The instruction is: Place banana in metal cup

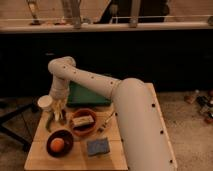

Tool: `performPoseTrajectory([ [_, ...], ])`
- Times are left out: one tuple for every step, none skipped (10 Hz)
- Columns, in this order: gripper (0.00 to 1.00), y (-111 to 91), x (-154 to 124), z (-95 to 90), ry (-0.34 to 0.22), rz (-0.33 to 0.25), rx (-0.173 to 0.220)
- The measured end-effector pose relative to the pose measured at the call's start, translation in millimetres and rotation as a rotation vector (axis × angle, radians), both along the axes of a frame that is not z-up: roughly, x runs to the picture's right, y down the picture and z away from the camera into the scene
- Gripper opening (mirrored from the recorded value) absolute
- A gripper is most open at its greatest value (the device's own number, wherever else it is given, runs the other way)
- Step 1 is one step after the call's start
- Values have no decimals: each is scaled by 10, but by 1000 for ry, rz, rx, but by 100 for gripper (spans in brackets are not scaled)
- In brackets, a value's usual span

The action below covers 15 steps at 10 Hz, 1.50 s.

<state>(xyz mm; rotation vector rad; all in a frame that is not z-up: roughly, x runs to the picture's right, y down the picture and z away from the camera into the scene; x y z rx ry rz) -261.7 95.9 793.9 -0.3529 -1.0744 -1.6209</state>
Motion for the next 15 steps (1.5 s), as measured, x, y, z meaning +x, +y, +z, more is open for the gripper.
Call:
performPoseTrajectory([
  [1, 9, -3, -1, 0, 2, -1],
  [1, 14, -4, -5, -1, 4, -2],
  [1, 21, -4, -6, -1, 5, -3],
  [1, 33, -5, -6, -3, 7, -4],
  [1, 38, -8, -10, -3, 7, -4],
  [1, 43, -9, -11, -4, 7, -5],
  [2, 51, -13, -15, -5, 8, -5],
  [6, 61, -12, -14, -5, 8, -8],
  [16, 74, -15, -18, -7, 12, -17],
  [25, 86, -6, -13, -11, 16, -23],
  [36, 80, 4, -13, -11, 19, -23],
  [47, 88, -3, -16, -13, 19, -23],
  [54, 92, -2, -18, -14, 20, -23],
  [66, 91, 8, -22, -12, 24, -23],
  [75, 94, 17, -23, -10, 27, -23],
])
